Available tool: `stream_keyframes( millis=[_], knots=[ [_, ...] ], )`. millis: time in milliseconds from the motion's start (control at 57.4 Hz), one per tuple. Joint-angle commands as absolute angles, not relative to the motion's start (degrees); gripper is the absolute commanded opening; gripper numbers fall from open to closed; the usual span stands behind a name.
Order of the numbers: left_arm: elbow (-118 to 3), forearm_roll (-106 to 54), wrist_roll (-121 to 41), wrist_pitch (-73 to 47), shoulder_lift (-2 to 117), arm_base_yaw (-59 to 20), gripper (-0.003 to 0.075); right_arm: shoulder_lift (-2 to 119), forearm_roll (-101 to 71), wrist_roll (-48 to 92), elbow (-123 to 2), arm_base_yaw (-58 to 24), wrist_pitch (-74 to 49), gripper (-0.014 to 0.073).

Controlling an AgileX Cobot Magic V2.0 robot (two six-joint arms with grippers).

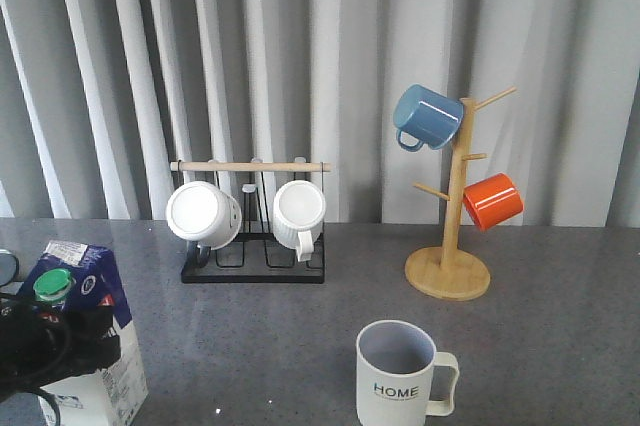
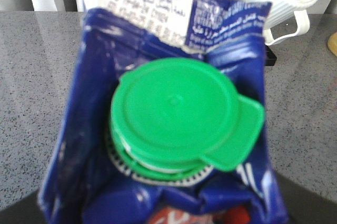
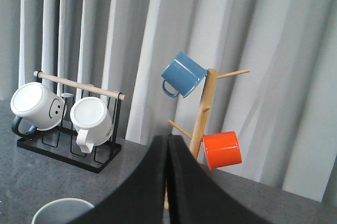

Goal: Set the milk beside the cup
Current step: 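Lift the milk carton with the left gripper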

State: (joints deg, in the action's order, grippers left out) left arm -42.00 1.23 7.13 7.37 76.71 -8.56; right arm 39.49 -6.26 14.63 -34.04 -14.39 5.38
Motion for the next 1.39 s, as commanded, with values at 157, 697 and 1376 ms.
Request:
stream_keyframes(
  millis=[157, 697, 1376],
  knots=[
    [-43.74, 0.47, 7.92, 14.80, 73.43, -8.78, 0.0175, 39.38, -5.60, 14.92, -36.00, -14.00, 9.35, -0.0007],
    [-43.74, 0.60, 11.35, 20.55, 57.93, -8.78, 0.0175, 39.38, -5.60, 14.92, -36.00, -14.00, 9.35, -0.0007],
    [-43.74, -46.80, -37.40, 28.62, 59.38, -22.69, 0.0175, 39.38, -5.60, 14.92, -36.00, -14.00, 9.35, -0.0007]
  ],
)
